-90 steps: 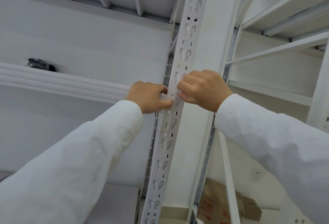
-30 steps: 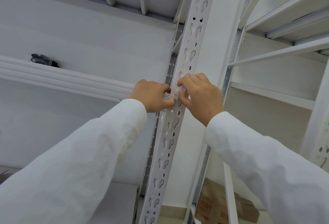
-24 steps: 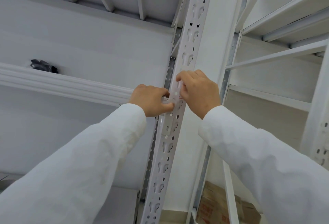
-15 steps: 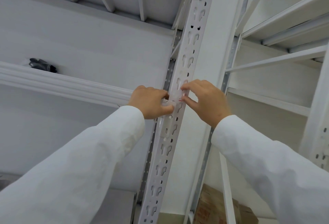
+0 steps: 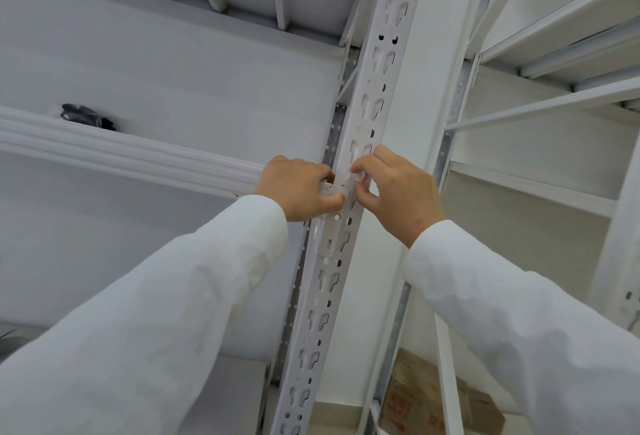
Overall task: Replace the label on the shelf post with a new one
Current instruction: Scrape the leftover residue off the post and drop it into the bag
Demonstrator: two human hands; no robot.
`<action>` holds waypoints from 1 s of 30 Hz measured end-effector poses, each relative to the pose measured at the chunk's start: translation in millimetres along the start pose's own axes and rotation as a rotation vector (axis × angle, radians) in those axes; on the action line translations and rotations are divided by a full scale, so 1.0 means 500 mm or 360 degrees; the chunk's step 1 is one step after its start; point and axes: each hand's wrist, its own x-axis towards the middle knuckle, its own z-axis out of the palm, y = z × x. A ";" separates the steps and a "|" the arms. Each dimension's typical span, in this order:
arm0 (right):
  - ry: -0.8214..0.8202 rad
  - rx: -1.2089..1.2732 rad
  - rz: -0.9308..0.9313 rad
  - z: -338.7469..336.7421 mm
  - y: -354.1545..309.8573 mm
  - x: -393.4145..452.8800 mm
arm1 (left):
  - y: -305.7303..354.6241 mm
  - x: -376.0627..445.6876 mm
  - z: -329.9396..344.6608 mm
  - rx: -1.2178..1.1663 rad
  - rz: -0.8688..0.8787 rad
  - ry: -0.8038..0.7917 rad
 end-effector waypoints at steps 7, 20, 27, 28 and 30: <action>0.0018 -0.0068 -0.0056 0.015 -0.005 -0.008 | -0.001 -0.003 0.004 -0.0010 0.0004 0.0005; 0.0013 0.0223 -0.0050 0.010 0.040 -0.020 | -0.004 -0.006 -0.001 -0.0001 0.0020 0.0008; 0.0061 -0.0134 -0.0160 0.000 0.052 -0.002 | 0.003 0.002 0.001 0.0010 0.0016 0.0019; 0.0063 -0.0164 -0.0197 -0.001 0.052 0.003 | 0.003 0.002 0.000 0.0011 0.0013 0.0020; 0.0036 -0.0209 -0.0262 -0.001 0.050 0.012 | 0.000 0.003 -0.001 0.0010 0.0004 0.0019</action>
